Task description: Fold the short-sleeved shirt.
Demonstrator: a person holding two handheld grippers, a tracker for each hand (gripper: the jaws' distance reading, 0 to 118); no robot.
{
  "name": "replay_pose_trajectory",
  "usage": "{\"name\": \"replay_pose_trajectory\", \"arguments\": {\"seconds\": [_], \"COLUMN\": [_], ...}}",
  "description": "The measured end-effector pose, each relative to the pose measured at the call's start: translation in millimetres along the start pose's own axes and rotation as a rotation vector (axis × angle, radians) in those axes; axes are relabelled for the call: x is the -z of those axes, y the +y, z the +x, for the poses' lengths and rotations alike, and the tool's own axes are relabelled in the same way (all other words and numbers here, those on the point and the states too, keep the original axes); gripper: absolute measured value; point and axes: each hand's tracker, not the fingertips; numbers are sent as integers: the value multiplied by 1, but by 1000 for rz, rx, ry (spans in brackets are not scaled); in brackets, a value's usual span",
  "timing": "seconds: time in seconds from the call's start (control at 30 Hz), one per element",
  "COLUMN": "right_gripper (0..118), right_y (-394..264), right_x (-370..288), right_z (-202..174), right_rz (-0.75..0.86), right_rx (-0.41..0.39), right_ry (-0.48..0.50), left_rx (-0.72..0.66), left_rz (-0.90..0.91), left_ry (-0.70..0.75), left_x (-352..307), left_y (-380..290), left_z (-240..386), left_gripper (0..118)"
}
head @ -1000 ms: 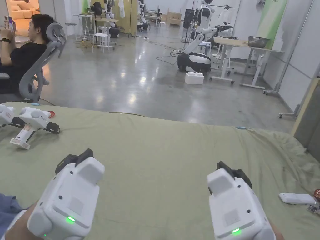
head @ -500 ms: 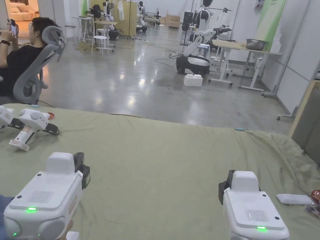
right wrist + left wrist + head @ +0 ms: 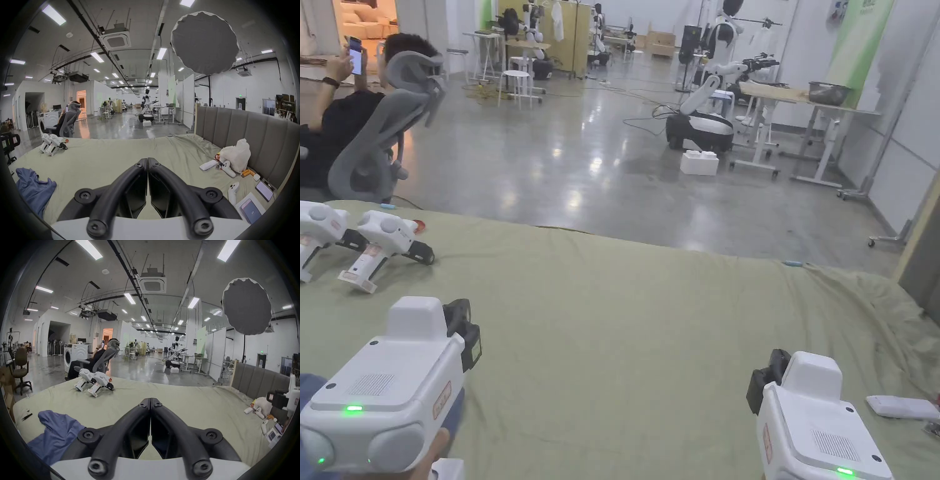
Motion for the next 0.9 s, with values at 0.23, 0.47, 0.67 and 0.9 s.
{"name": "replay_pose_trajectory", "arguments": {"seconds": [0.23,0.47,0.67,0.9], "right_gripper": [1,1,1,1], "right_y": [-6,-22,-39,-51], "right_x": [0,4,7,9], "right_z": [-28,-63,-91,-107], "right_rz": [-31,-81,-125,-165], "right_rx": [-46,-88,-123,-149], "right_ry": [79,160,213,239], "left_rx": [91,60,-104,-121], "left_rz": [-139,-381,-633,-834], "left_ry": [33,197,160,86], "left_x": [-31,-47,-33,-2], "left_y": [-5,-18,-58,-112], "left_z": [-74,-176,-247,-239], "left_gripper": [0,0,1,52]}}
